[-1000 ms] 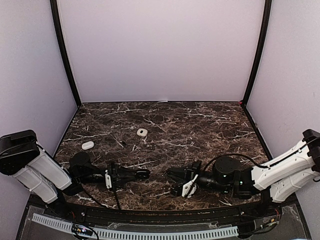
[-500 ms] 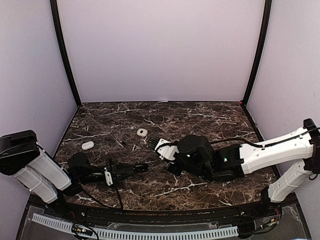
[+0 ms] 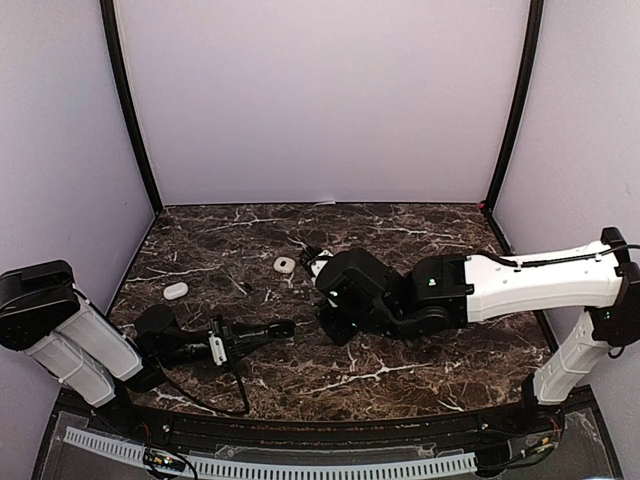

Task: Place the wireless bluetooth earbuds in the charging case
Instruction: Place the right earbud at the center of the board.

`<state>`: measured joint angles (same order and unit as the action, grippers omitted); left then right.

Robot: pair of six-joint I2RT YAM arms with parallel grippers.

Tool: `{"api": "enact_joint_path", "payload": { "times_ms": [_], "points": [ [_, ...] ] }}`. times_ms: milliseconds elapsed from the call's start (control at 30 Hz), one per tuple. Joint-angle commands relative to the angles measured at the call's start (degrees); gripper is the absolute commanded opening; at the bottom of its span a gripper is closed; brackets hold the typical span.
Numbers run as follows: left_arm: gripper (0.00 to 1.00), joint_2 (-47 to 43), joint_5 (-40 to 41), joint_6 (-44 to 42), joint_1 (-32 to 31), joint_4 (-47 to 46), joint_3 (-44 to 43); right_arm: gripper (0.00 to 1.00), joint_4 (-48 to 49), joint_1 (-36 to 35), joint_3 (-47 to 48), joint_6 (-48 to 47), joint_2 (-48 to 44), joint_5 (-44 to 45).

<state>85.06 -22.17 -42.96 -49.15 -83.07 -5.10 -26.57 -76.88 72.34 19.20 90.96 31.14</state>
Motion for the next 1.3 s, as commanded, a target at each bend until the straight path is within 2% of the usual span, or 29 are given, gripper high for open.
{"api": "enact_joint_path", "payload": {
  "times_ms": [0, 267, 533, 867, 967, 1167, 1267],
  "points": [
    [0.0, -0.95, 1.02, 3.27, -0.38, 1.16, -1.29, 0.0, -9.36, -0.38, 4.11, 8.85, 2.2, -1.11],
    [0.0, -1.55, 3.17, 8.2, -0.34, 7.64, -4.48, 0.0, -12.9, -0.42, 5.22, 12.49, 4.0, 2.98],
    [0.0, -0.14, 3.47, 10.58, -0.34, 9.82, -6.05, 0.0, -11.6, -0.62, 3.29, 12.73, 5.11, 6.56],
    [0.0, 2.3, 4.96, 19.64, -0.27, 14.62, -10.56, 0.0, -3.48, -0.68, -4.13, 7.71, 1.13, 10.23],
    [0.0, 2.87, 4.79, 21.73, -0.18, 15.74, -11.59, 0.0, -0.12, -0.3, -6.72, 6.66, -3.0, 11.18],
    [0.0, 3.84, -0.69, 26.17, 2.18, 14.42, -11.87, 0.0, 5.47, 4.41, -14.59, 5.47, -6.29, 3.44],
    [0.0, 4.27, -3.81, 29.18, 4.33, 13.29, -11.68, 0.0, 9.11, 7.58, -18.33, 5.53, -6.27, -4.88]
  ]
}}
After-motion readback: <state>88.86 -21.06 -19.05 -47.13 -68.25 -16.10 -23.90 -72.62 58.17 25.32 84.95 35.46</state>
